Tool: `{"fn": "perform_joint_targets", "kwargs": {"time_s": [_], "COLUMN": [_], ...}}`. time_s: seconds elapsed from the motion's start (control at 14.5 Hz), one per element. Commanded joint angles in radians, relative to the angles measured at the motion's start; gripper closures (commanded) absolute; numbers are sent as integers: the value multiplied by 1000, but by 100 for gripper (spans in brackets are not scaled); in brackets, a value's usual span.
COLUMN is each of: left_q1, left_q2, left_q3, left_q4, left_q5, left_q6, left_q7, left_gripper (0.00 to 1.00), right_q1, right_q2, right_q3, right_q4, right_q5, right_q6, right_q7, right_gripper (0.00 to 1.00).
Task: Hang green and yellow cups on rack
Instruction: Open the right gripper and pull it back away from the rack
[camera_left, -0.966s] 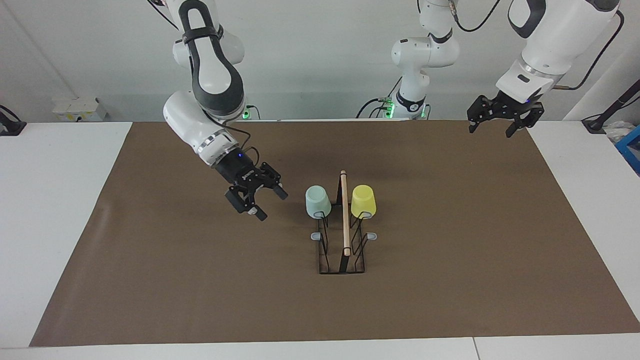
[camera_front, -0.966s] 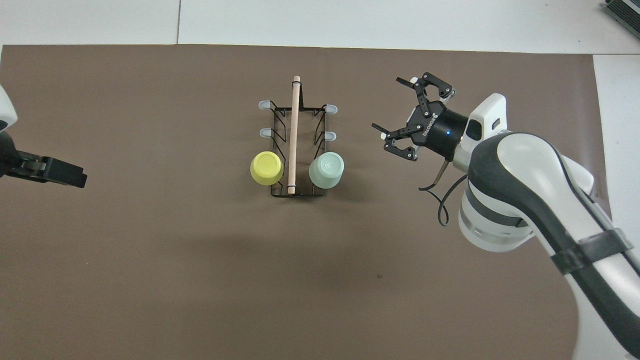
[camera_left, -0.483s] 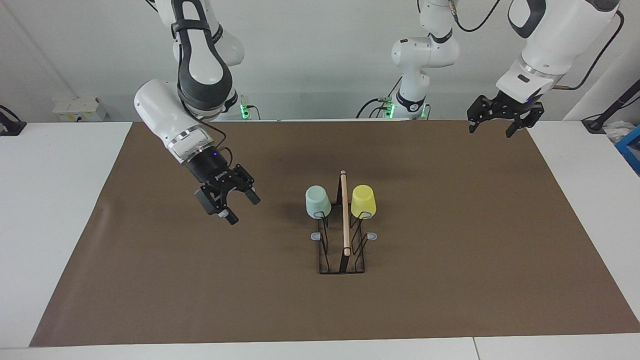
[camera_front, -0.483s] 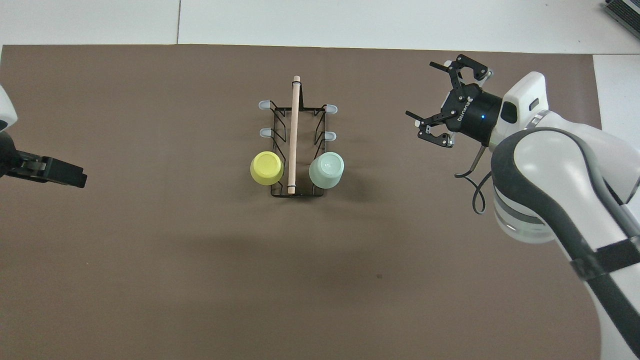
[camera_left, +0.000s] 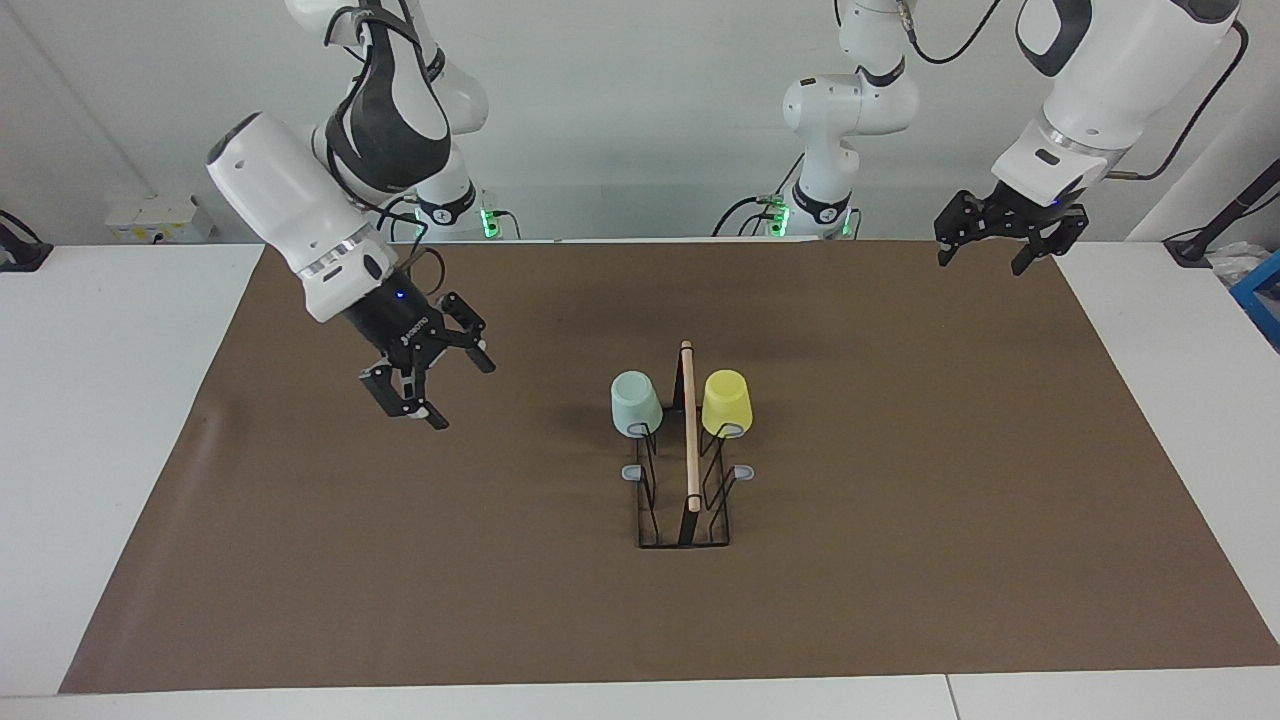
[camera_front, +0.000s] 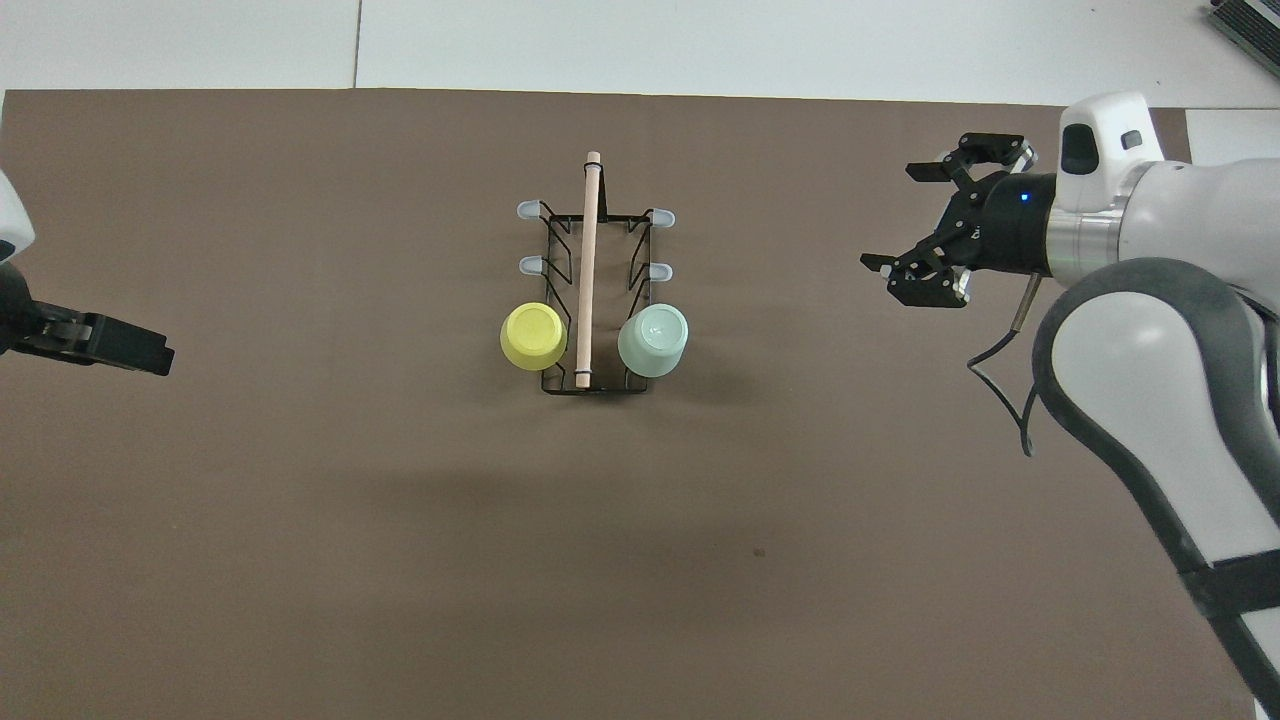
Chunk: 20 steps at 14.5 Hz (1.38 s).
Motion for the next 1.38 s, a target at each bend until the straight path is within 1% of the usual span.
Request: {"fn": "perform_joint_targets", "kwargs": {"time_s": [0.0,0.21,0.41,0.76,1.03,1.31], "left_q1": [-1,-3,-1,-1,-1,-1], "left_q2": [-26,-26,-26,-26,-26,-26], "left_q3": [3,3,3,3,3,3], "left_q4": [-25,-25,-25,-25,-25,-25], "left_q5": [18,18,18,18,18,18], "left_q6": [10,10,10,10,10,10], "left_q7": [10,10,10,10,10,10], "left_gripper": [0,0,0,0,0,0], "right_q1": [-40,-58,-78,-139,-172,-182], "right_q2": [-15,-44,-80,-135,-172,-206], "right_q3": [7,-6,-6,-6,-6,-6], "right_q4": [7,8,8,5,7,13], "right_q5": [-96,-225,-279,-353,-383,-483], "right_q6": [-116,-249,-380,-504,-586,-624], "right_q7": [146,310,498,746,865,873], "right_gripper": [0,0,0,0,0,0]}}
